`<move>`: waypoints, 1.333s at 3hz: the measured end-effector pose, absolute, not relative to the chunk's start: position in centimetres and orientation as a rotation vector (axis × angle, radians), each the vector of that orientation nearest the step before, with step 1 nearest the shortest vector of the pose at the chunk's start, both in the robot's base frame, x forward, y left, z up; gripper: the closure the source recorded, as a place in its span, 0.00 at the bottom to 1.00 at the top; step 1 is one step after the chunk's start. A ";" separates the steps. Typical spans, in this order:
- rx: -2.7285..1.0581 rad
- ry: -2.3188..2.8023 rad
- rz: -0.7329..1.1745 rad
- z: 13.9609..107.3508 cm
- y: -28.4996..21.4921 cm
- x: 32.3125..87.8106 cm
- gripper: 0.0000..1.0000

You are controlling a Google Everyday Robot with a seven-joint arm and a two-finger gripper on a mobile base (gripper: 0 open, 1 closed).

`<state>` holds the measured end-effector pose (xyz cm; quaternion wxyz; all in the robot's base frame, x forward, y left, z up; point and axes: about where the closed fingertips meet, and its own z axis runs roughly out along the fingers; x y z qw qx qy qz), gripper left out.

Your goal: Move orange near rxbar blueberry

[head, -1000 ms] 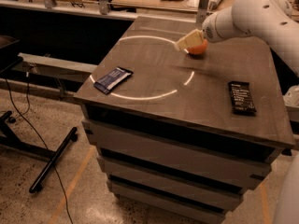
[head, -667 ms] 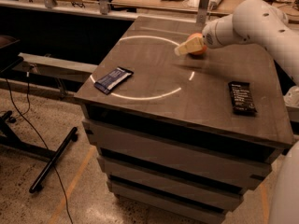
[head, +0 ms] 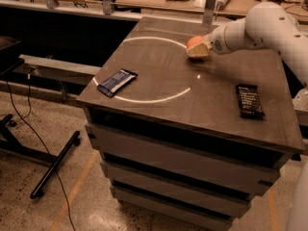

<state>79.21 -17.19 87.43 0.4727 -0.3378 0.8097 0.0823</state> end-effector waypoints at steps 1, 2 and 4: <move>-0.903 1.916 0.230 89.4 -17.8 76.7 0.78; -0.999 1.822 0.289 92.1 -16.8 72.9 1.00; -1.455 1.643 0.428 92.7 -4.6 66.3 1.00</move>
Offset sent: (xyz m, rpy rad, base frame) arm -0.1231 0.0255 0.0937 0.0415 -0.1742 0.3790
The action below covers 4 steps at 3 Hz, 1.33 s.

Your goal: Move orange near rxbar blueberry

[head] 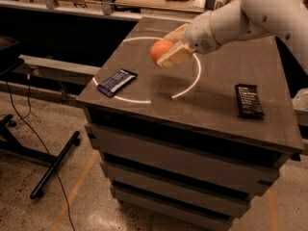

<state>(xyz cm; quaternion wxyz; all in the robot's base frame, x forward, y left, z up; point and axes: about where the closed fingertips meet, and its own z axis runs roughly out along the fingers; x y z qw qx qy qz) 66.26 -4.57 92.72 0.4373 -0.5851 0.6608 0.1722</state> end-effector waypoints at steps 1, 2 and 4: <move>-1.574 1.605 0.447 92.5 -1.5 65.3 1.00; -1.626 1.609 0.520 91.2 0.0 65.7 1.00; -1.664 1.627 0.768 87.1 2.2 67.7 1.00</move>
Offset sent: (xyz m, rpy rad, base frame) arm 0.0060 0.0546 -0.0365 -0.0431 0.1530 0.2133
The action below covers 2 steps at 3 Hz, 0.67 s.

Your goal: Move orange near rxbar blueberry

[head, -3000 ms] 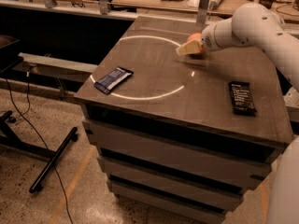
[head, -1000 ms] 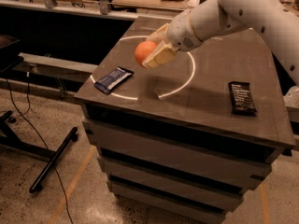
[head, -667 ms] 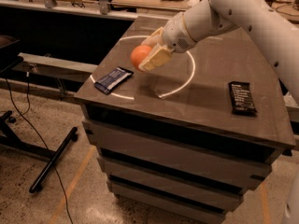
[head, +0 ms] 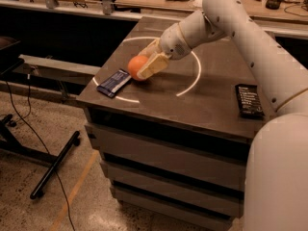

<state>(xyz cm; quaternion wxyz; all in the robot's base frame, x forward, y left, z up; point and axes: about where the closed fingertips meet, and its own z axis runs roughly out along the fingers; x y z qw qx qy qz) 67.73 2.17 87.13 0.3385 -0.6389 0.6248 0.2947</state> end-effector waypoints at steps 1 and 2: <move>-1.672 1.624 0.817 86.4 2.8 68.1 0.75; -1.674 1.623 0.834 86.1 3.0 68.3 0.44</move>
Offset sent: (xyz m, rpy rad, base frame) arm 0.0080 0.0036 -0.0088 0.0217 0.0489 0.0309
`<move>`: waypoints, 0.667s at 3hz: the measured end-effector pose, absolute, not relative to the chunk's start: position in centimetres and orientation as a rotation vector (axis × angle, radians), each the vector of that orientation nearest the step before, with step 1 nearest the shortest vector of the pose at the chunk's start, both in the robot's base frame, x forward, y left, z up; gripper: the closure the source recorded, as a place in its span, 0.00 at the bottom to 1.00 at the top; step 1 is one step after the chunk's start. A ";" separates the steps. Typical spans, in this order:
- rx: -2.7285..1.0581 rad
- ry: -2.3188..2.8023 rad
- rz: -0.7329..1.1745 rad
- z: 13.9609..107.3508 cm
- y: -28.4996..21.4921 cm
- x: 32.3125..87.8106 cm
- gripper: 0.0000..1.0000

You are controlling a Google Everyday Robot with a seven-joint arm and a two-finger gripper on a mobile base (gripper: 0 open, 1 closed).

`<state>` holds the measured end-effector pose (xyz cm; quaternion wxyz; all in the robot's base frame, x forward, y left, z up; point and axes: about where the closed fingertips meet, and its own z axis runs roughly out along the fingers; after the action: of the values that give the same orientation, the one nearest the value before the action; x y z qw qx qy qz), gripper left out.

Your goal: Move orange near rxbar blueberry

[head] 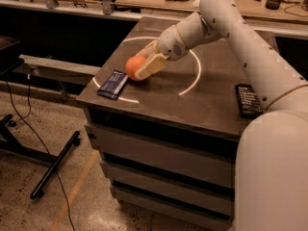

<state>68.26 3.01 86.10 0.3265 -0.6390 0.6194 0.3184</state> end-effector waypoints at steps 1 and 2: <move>-1.674 1.623 0.834 86.1 3.0 68.3 0.22; -1.678 1.621 0.841 85.9 3.4 68.3 0.00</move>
Offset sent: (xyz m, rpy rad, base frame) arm 0.0000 0.0000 0.0004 0.0000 0.0000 0.0000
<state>68.27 3.40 85.89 0.3248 -0.6398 0.6183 0.3207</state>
